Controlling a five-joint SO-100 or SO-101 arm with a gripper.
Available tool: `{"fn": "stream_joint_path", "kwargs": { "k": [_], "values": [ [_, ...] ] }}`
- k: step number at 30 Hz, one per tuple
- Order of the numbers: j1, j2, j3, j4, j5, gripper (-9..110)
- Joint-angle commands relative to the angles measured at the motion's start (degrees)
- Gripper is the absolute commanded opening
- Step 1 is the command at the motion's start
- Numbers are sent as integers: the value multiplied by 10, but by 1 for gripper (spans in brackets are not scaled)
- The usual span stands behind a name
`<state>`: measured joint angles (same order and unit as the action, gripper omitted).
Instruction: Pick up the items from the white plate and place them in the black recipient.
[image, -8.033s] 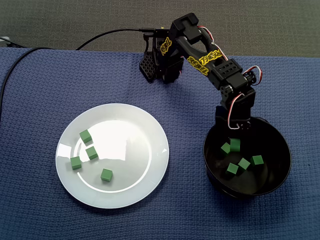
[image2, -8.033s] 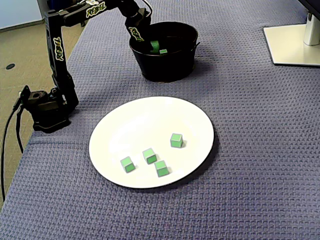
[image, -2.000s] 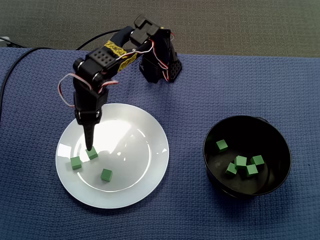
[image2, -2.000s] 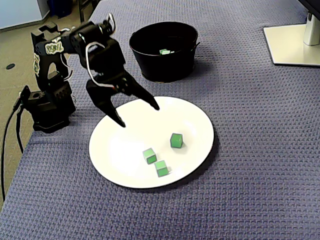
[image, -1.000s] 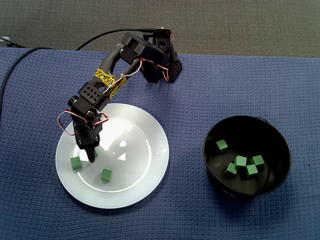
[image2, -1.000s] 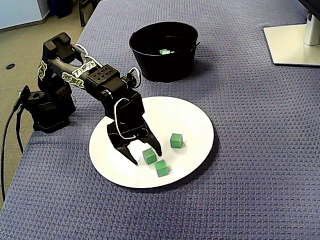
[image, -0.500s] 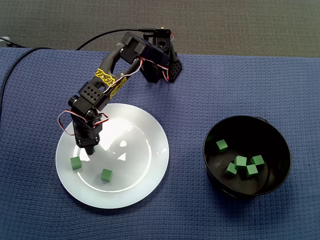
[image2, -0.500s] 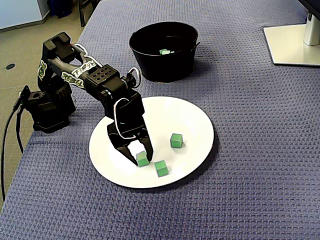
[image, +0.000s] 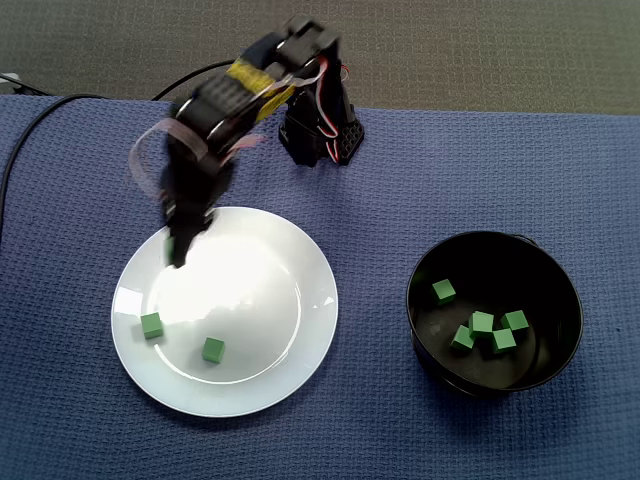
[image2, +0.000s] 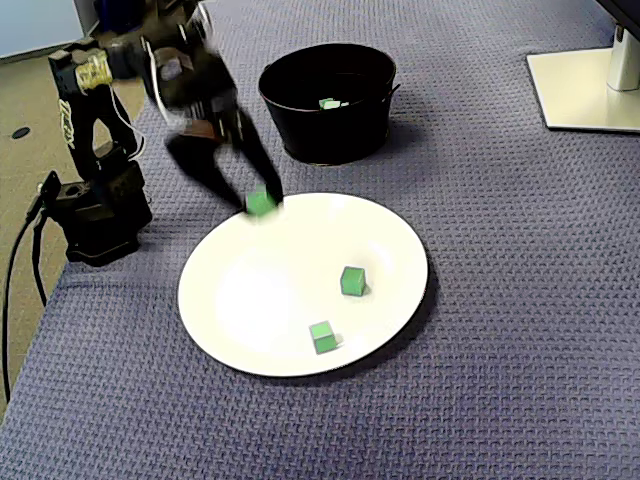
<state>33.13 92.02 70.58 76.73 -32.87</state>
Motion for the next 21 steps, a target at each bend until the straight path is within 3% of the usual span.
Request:
{"fn": "stream_joint_path", "kwargs": {
  "k": [1, 8, 15, 21],
  "values": [
    [-101, 157, -36, 45, 75, 0],
    [-364, 185, -126, 55, 132, 0],
    [-565, 69, -137, 2, 45, 0],
    [-643, -103, -203, 21, -33, 0]
  ]
}}
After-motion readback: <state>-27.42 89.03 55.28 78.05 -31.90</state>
